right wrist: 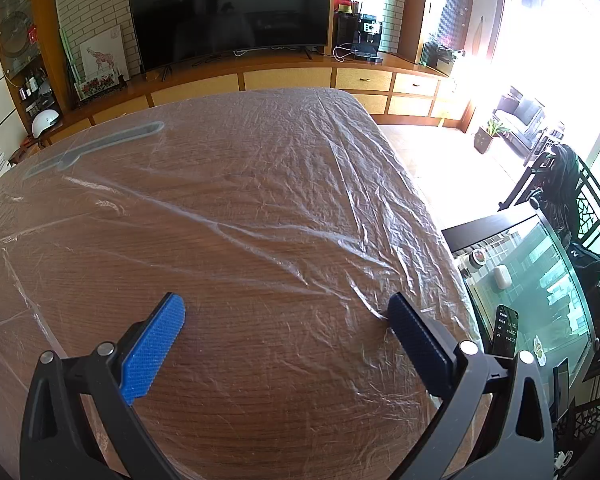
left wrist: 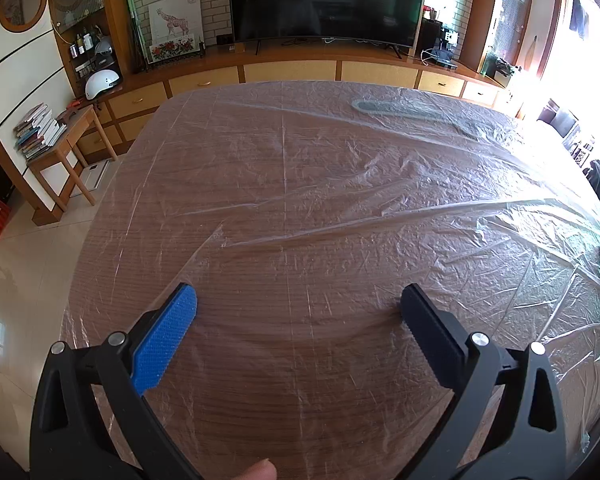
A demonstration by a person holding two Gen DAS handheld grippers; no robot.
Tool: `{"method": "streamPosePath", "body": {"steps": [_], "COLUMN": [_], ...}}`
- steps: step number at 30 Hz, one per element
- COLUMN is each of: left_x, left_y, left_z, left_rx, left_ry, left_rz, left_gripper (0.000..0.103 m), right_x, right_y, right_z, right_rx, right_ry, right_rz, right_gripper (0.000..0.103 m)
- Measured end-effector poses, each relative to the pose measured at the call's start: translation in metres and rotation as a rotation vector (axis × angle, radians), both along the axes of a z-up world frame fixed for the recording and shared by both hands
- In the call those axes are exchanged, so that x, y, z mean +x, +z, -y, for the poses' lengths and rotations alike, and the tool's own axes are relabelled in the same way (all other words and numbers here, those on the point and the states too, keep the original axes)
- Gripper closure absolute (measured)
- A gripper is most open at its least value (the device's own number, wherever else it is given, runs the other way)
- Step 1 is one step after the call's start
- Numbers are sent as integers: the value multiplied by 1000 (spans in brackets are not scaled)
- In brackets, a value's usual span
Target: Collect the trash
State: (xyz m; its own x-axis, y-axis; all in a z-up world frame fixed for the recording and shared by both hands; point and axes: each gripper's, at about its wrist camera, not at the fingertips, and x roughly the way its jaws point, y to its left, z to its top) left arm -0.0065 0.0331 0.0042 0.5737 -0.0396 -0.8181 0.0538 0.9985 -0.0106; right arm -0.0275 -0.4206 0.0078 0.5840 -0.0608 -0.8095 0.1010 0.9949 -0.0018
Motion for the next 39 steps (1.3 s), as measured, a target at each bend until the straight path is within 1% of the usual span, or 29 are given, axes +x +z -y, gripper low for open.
{"method": "streamPosePath", "body": {"steps": [39], "left_x": [1], "left_y": [0], "left_z": [-3], "left_rx": [1], "left_ry": [1], "left_rz": [-1], "left_gripper": [1], "right_x": [0], "right_y": [0], "right_z": [0], "right_rx": [0], "right_ry": [0], "right_rz": [0], "right_gripper": [4]}}
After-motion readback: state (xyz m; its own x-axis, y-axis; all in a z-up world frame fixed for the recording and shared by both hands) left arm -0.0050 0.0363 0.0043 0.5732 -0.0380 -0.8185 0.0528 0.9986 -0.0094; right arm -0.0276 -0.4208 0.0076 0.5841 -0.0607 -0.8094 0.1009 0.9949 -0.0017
